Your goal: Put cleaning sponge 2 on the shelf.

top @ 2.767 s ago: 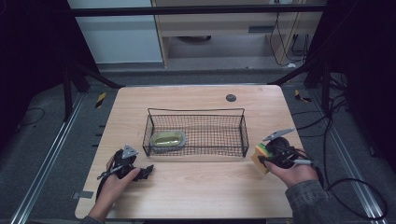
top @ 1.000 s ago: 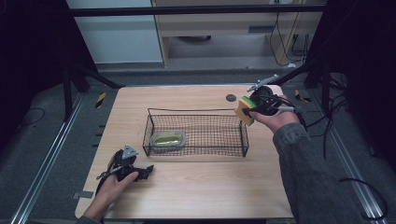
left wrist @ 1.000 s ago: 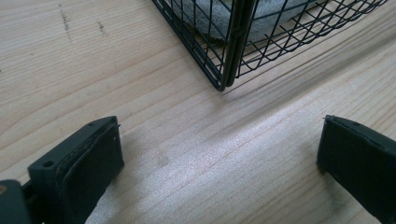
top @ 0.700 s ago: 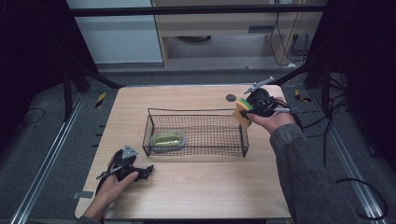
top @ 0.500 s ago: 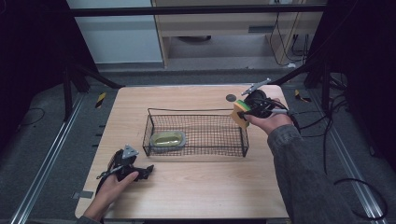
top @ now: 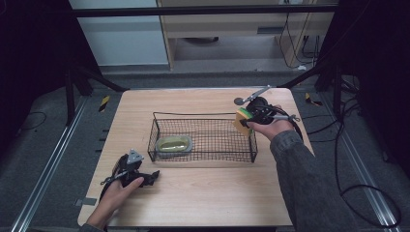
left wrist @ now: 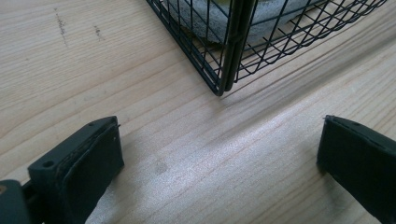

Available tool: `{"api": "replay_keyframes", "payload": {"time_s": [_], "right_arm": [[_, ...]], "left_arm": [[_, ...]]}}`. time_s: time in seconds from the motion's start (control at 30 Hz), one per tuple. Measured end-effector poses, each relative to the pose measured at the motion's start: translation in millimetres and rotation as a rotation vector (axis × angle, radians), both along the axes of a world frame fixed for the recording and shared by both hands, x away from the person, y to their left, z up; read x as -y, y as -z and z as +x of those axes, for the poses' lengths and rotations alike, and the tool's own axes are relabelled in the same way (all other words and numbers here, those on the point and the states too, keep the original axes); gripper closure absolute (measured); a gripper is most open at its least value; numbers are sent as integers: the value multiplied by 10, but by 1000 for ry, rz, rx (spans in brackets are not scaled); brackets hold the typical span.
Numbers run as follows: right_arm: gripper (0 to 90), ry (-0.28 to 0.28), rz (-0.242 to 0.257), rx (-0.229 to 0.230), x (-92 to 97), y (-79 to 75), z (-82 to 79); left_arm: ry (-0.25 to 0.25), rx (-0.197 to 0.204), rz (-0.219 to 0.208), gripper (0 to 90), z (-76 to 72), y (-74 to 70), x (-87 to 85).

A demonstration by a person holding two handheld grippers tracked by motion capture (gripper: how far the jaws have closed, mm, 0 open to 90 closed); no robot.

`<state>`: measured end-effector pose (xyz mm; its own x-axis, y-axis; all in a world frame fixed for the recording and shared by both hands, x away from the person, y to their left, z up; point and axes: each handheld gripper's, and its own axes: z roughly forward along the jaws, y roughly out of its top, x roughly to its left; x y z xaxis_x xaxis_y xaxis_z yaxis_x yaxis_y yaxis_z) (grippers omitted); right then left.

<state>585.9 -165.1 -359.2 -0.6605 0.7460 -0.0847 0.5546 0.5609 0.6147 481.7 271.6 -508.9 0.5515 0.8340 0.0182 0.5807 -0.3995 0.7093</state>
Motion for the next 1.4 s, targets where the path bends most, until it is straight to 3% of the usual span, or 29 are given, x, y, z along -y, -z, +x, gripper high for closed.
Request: {"api": "replay_keyframes", "payload": {"time_s": [0.4,1.4], "right_arm": [[647,13,2,-19,25,112,34],[646,11,-66,-62,-34,427,148]], "left_arm": [[0,0,-1,0,0,0,0],[-1,0,-1,0,0,0,1]]}}
